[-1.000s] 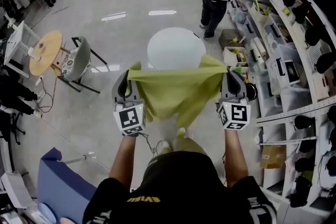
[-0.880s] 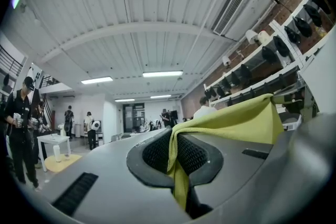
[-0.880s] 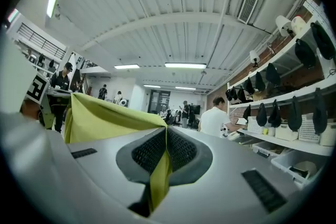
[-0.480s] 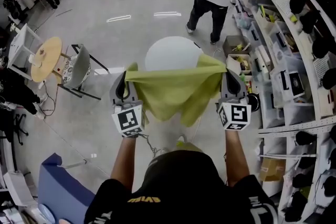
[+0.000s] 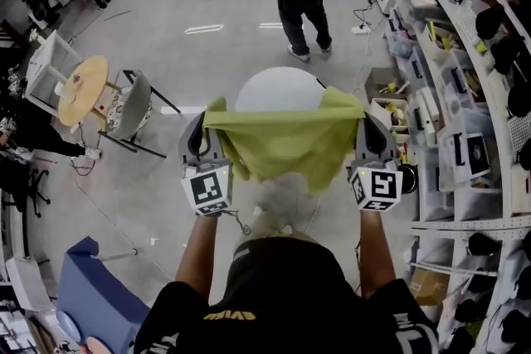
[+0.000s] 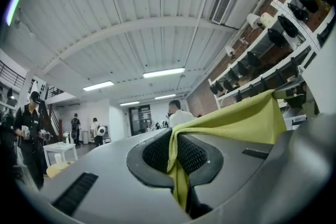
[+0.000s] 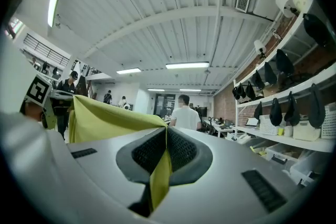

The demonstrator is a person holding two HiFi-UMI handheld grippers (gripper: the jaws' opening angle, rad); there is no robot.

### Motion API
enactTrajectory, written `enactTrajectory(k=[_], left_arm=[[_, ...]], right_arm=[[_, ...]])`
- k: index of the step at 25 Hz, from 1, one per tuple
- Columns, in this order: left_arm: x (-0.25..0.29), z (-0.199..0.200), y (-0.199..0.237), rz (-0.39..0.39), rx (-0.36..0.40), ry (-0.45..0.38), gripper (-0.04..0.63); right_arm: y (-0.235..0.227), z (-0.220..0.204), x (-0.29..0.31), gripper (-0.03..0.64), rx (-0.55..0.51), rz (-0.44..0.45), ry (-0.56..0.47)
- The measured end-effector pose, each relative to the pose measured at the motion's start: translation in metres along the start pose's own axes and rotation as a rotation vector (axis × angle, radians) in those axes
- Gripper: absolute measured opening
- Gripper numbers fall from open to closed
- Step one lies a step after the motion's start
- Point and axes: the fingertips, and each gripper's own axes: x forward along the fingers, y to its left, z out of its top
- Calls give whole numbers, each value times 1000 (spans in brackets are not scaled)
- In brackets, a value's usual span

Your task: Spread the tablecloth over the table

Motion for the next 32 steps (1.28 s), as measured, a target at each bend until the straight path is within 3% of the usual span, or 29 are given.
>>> enactTrajectory(k=[5, 20, 26, 29, 32], left_arm=[[30, -13, 0, 3, 9, 14, 17], [212, -38, 24, -29, -17, 10, 17], [294, -51, 39, -108, -37, 16, 17], [332, -61, 52, -106, -55, 11, 17], [360, -88, 39, -106, -72, 62, 17]], right_arm=[[-7, -12, 30, 6, 1, 8, 13], [-38, -30, 200, 6, -2, -33, 52], [-45, -38, 269, 6, -43, -74, 98], [-43, -45, 312, 6, -25, -50, 102], [-57, -71, 341, 6, -31, -12, 143]])
